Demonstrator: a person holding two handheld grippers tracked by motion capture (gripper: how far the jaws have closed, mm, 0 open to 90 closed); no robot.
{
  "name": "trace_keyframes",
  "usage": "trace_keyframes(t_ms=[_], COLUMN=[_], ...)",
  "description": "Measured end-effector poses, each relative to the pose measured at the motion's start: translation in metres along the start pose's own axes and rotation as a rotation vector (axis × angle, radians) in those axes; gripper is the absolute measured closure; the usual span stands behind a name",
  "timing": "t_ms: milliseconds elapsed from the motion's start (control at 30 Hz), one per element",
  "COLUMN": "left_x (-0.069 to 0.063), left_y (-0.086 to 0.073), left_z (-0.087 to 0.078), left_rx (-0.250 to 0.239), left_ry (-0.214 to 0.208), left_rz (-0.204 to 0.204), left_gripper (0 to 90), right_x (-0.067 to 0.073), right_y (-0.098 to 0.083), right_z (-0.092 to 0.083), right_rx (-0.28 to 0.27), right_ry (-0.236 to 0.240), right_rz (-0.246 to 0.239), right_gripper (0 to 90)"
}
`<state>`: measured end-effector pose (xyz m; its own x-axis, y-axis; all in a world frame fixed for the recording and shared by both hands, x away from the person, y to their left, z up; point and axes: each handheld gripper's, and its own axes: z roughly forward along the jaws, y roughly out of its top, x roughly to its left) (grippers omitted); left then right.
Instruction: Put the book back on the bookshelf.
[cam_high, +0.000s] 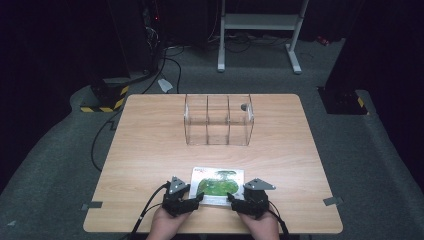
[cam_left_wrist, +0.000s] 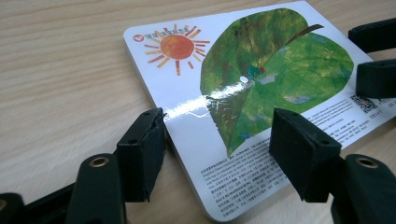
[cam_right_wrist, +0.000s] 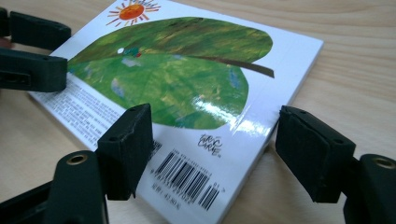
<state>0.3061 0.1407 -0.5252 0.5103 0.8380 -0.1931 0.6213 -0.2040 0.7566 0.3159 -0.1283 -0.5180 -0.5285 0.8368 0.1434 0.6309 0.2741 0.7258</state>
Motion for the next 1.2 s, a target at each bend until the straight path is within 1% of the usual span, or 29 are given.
trace_keyframes(t_ms=[33, 67, 100, 133, 167, 200, 233, 267, 333, 367, 433, 467, 500, 533, 567, 700, 833, 867, 967, 1033, 1133, 1167, 1200], left_x=[-0.002, -0.002, -0.003, -0.003, -0.003, -0.003, -0.002, -0.002, 0.0, 0.0, 0.0, -0.001, -0.001, -0.001, -0.002, -0.002, -0.002, -0.002, -0.002, -0.002, -0.002, -0.003, -0.003], left_y=[0.005, 0.007, 0.009, 0.009, 0.013, 0.013, 0.014, 0.014, 0.013, 0.013, 0.012, 0.012, 0.012, 0.012, 0.012, 0.012, 0.012, 0.011, 0.011, 0.011, 0.012, 0.012, 0.012], left_z=[0.006, 0.009, 0.012, 0.012, 0.016, 0.016, 0.018, 0.018, 0.016, 0.015, 0.014, 0.013, 0.013, 0.014, 0.014, 0.013, 0.012, 0.012, 0.011, 0.01, 0.008, 0.007, 0.007], left_rx=[0.001, 0.001, 0.0, 0.0, 0.0, 0.0, 0.0, 0.0, 0.006, 0.002, -0.001, -0.009, -0.011, -0.014, -0.017, -0.021, -0.025, -0.027, -0.025, -0.03, -0.036, -0.043, -0.043], left_ry=[-0.004, -0.004, -0.005, -0.005, -0.005, -0.005, -0.008, -0.008, -0.023, -0.033, -0.037, -0.041, -0.044, -0.037, -0.038, -0.037, -0.038, -0.039, -0.04, -0.047, -0.047, -0.047, -0.047], left_rz=[0.004, 0.012, 0.007, 0.007, 0.008, 0.008, 0.011, 0.011, 0.017, 0.014, 0.017, 0.016, 0.019, 0.026, 0.022, 0.029, 0.034, 0.041, 0.036, 0.022, 0.024, 0.014, 0.014], left_gripper=[36.1, 36.1, 36.0, 36.0, 36.1, 36.1, 36.1, 36.0, 36.8, 36.8, 35.9, 35.4, 35.4, 35.0, 35.0, 35.0, 34.8, 34.7, 34.7, 34.8, 35.2, 35.2, 35.3], right_x=[-0.004, -0.007, -0.011, -0.011, -0.016, -0.016, -0.02, -0.02, -0.023, -0.022, -0.022, -0.019, -0.019, -0.017, -0.017, -0.016, -0.015, -0.015, -0.014, -0.013, -0.013, -0.012, -0.012], right_y=[0.002, 0.004, 0.006, 0.006, 0.009, 0.009, 0.014, 0.014, 0.016, 0.014, 0.012, 0.007, 0.007, 0.002, 0.001, -0.002, -0.003, -0.003, -0.004, -0.004, -0.004, -0.004, -0.004], right_z=[0.001, 0.002, 0.003, 0.003, 0.006, 0.006, 0.009, 0.009, 0.008, 0.006, 0.004, 0.0, 0.0, -0.003, -0.003, -0.004, -0.004, -0.004, -0.004, -0.004, -0.004, -0.004, -0.004], right_rx=[-0.002, -0.003, -0.004, -0.004, -0.005, -0.005, 0.001, 0.001, -0.006, -0.005, -0.004, -0.002, -0.002, -0.007, -0.009, -0.019, -0.022, -0.023, -0.026, -0.027, -0.028, -0.028, -0.028], right_ry=[-0.01, -0.019, -0.023, -0.023, -0.028, -0.028, -0.033, -0.033, -0.035, -0.03, -0.025, -0.028, -0.028, -0.015, -0.009, -0.007, -0.007, -0.008, -0.01, -0.013, -0.011, -0.01, -0.01], right_rz=[-0.001, 0.007, 0.009, 0.009, 0.008, 0.008, 0.006, 0.006, -0.005, 0.002, -0.002, -0.023, -0.023, -0.009, -0.004, 0.005, 0.005, 0.005, -0.002, 0.002, -0.001, -0.001, -0.001], right_gripper=[27.5, 27.5, 27.5, 27.5, 27.6, 27.6, 27.9, 27.9, 31.6, 31.7, 31.7, 31.3, 31.3, 30.6, 29.8, 29.4, 29.4, 29.4, 29.6, 29.8, 29.8, 29.8, 29.8])
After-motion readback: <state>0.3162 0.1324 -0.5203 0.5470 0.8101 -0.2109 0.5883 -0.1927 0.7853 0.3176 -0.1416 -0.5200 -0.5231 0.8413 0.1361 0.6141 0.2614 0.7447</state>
